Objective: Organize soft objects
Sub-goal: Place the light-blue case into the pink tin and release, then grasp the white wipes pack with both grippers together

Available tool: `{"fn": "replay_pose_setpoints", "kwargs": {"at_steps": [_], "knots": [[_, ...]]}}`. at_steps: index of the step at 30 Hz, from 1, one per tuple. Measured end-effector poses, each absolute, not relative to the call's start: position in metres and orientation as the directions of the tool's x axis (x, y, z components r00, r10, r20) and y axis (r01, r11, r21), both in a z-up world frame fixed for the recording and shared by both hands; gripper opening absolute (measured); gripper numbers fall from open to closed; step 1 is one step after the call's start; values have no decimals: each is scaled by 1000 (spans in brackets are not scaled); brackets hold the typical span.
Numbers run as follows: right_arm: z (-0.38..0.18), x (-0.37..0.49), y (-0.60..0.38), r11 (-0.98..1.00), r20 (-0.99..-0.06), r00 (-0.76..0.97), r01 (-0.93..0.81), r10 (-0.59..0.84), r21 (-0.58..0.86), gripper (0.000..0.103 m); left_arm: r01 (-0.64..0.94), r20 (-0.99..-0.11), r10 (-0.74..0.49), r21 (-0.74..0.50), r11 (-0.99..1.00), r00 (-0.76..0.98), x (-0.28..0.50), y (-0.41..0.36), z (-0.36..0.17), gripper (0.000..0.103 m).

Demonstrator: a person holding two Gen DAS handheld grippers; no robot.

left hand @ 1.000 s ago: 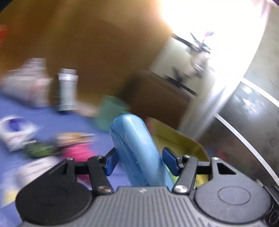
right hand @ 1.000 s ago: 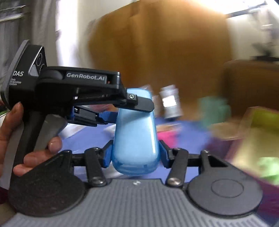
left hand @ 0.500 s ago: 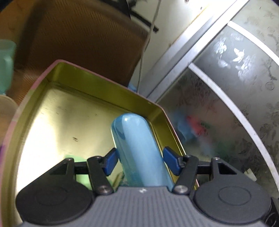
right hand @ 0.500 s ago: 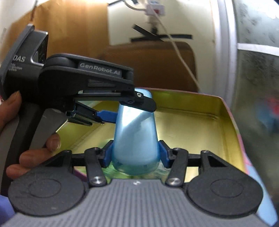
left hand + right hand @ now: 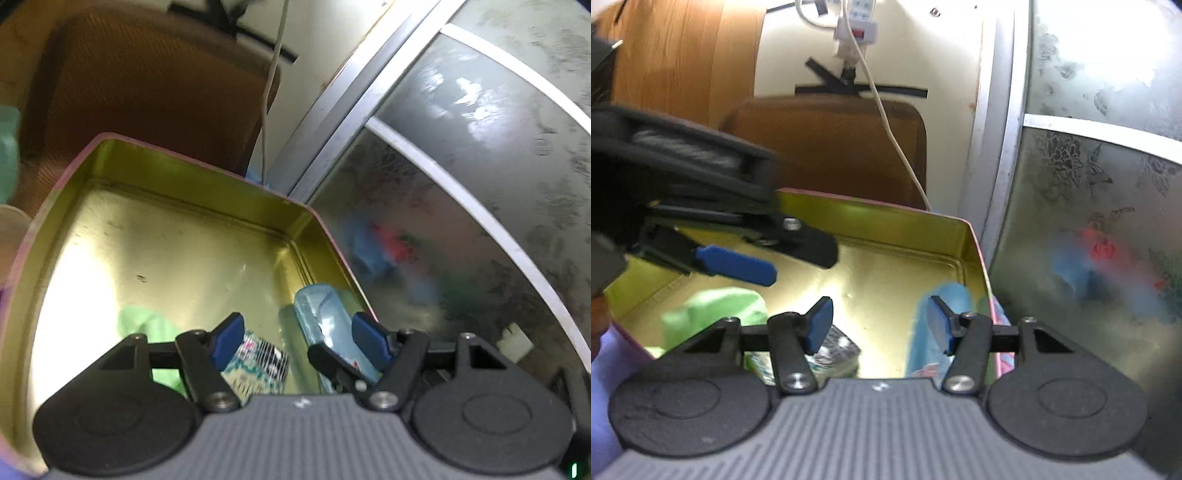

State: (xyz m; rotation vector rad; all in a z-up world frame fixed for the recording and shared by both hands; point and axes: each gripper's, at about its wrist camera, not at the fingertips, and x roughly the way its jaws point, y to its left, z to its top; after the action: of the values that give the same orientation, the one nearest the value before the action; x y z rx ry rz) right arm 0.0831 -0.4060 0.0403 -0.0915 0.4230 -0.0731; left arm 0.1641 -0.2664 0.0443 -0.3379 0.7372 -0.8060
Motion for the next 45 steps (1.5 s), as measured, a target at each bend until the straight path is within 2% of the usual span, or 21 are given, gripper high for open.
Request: {"fn": "replay_pose_setpoints", "kwargs": {"at_steps": [6,12,16,22,23,25,27,28,32,35,36,37,38,39,45], "knots": [[56,66,-384,999,-344,938,-34,38,16,58,559,-411,-741,-487,671,531,113,-187,52,66],[73,57,-330,973,-311,922,-219,230,70,58,469,-386,-662,-485,738,642,83,-79,47,66],[76,68,-272,925,-355,855,-369,377,94,58,320,-408,-522,-467,824,750,70,2,38,66],[74,107,-159,770,-471,635,-615,612,170,59,-19,-461,-239,-488,873,854,51,129,6,66],[72,119,-136,739,-500,592,-654,632,161,61,-69,-471,-209,-506,860,857,48,145,-1,66],[68,146,-93,682,-563,511,-719,650,135,81,-111,-476,-193,-539,835,858,43,166,-11,66],[62,173,-52,627,-630,438,-772,642,102,95,-115,-465,-197,-560,821,863,39,177,-15,67],[59,186,-33,598,-667,400,-797,629,86,96,-115,-458,-195,-565,817,867,37,181,-16,68],[45,226,9,577,-767,378,-816,519,-12,96,-108,-432,-209,-602,791,877,31,193,-22,68],[27,249,26,563,-843,278,-825,460,36,97,-96,-409,-242,-651,753,880,32,205,-26,68],[22,250,29,570,-853,278,-821,441,27,91,-96,-406,-247,-660,745,880,33,207,-27,68],[18,248,32,572,-860,279,-820,427,18,79,-97,-405,-251,-669,737,879,33,210,-28,68],[17,243,34,568,-859,287,-823,424,6,78,-97,-401,-256,-678,729,879,31,212,-29,68],[19,233,36,557,-844,299,-831,445,-1,73,-98,-398,-262,-690,717,879,29,214,-30,68],[22,164,40,475,-812,213,-876,544,88,71,-115,-404,-296,-735,668,866,27,224,-35,67]]}}
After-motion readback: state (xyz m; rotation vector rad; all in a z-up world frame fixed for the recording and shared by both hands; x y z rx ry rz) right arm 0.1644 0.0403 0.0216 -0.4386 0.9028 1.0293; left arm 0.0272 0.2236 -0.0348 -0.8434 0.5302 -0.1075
